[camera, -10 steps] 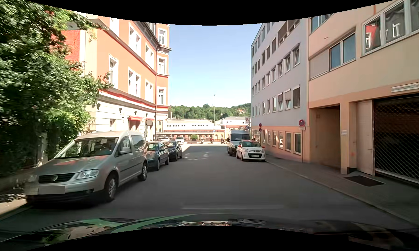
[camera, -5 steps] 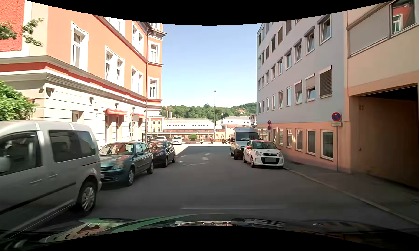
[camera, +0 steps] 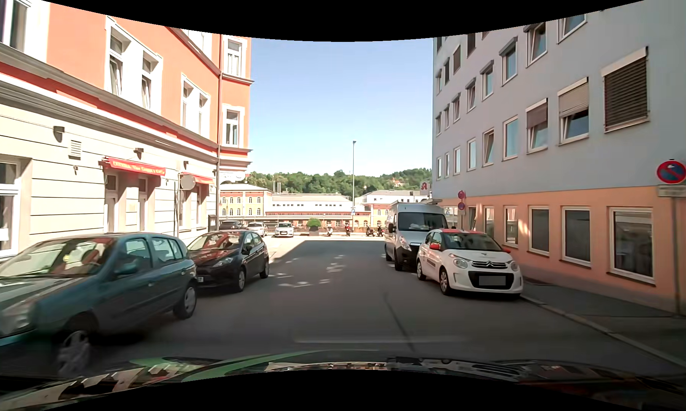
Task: Follow the waypoints while adhering to traffic rules and regulations
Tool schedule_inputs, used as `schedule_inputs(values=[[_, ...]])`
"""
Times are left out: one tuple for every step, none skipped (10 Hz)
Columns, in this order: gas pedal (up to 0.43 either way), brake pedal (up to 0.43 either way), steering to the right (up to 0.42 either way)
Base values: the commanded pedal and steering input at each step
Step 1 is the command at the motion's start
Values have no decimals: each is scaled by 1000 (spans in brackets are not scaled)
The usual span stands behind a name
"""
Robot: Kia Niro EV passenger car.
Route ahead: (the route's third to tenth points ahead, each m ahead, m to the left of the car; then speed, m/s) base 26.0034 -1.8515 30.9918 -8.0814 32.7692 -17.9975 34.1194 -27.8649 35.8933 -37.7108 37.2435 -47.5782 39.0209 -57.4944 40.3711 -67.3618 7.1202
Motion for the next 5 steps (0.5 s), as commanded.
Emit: schedule_inputs(values=[[0, 171, -7], [0, 177, -7], [0, 177, -7], [0, 177, -7], [0, 183, -7]])
